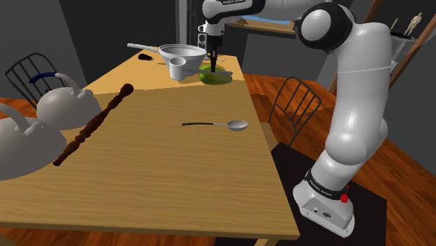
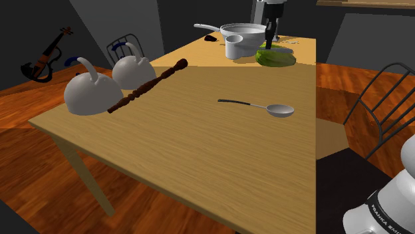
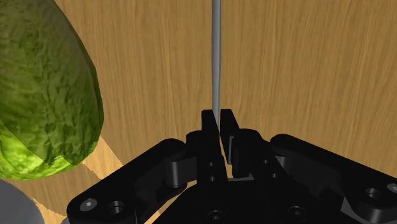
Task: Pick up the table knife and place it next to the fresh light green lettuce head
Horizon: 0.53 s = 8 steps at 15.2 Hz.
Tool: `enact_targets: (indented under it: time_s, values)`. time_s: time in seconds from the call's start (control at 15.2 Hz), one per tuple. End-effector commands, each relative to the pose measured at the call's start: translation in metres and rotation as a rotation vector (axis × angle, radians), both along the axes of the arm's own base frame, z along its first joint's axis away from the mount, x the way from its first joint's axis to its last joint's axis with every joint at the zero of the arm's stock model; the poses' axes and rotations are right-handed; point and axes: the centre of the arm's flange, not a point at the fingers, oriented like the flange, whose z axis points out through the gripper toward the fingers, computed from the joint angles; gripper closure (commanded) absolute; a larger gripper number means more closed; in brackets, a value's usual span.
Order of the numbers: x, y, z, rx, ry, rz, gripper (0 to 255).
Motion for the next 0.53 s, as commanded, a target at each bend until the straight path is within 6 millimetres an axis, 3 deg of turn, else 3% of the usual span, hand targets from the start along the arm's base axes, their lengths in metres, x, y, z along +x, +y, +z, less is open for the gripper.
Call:
enact_targets:
  time_s: [0.0,0.46]
  values:
    - [0.0,0.001,-0.011,0.0,-0.001,0.0,255]
    - [0.0,0.001,-0.048,0.0,-0.001,0.0,255]
